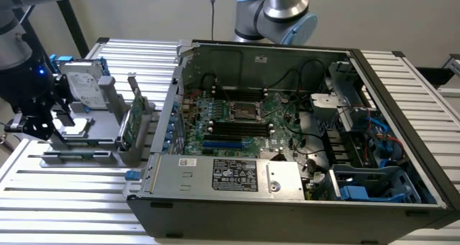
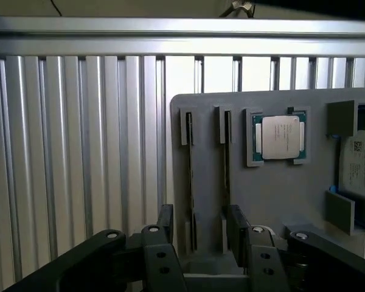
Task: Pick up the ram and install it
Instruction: 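Pick up the ram and move it above insertion slot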
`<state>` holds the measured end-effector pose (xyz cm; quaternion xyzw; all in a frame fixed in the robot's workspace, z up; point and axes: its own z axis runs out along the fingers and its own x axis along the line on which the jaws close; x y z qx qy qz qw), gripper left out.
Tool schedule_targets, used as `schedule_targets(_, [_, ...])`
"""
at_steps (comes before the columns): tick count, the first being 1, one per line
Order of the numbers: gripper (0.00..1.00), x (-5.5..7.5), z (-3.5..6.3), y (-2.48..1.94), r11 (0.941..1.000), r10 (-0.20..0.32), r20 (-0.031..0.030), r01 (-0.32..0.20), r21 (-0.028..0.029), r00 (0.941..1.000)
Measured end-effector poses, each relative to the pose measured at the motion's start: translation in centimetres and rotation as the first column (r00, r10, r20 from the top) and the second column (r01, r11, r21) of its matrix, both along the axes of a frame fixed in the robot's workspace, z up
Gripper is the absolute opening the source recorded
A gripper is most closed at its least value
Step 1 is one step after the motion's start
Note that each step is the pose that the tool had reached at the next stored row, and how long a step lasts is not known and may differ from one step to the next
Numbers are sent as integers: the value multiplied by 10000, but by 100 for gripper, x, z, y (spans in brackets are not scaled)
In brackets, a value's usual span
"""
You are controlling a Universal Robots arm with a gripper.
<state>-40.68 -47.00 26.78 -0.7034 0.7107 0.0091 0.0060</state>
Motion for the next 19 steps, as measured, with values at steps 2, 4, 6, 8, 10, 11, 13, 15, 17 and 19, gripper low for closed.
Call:
schedule_targets(2, [48, 0, -36, -1, 10000, 0, 0, 0, 0, 10000])
schedule_targets(4, [48, 0, -72, -3, 10000, 0, -1, 0, 0, 10000])
schedule_targets(6, [48, 0, -109, -5, 10000, 0, -1, 0, -1, 10000])
schedule_targets(8, [48, 0, -146, -7, 10000, 0, 0, 0, 0, 10000])
schedule_targets(10, [48, 0, -182, -8, 10000, -3, 0, 3, 0, 10000])
schedule_targets(11, [48, 0, -199, -9, 10000, -5, -1, 5, -1, 10000])
schedule_targets(13, [48, 0, -236, -11, 10000, -11, -1, 11, -1, 10000])
schedule_targets(15, [48, 0, -273, -14, 10000, -13, -1, 13, -2, 10000])
schedule_targets(17, [48, 0, -309, -16, 10000, -13, 1, 13, -2, 10000])
schedule_targets(19, [48, 0, -345, -21, 10000, -13, -1, 13, -3, 10000])
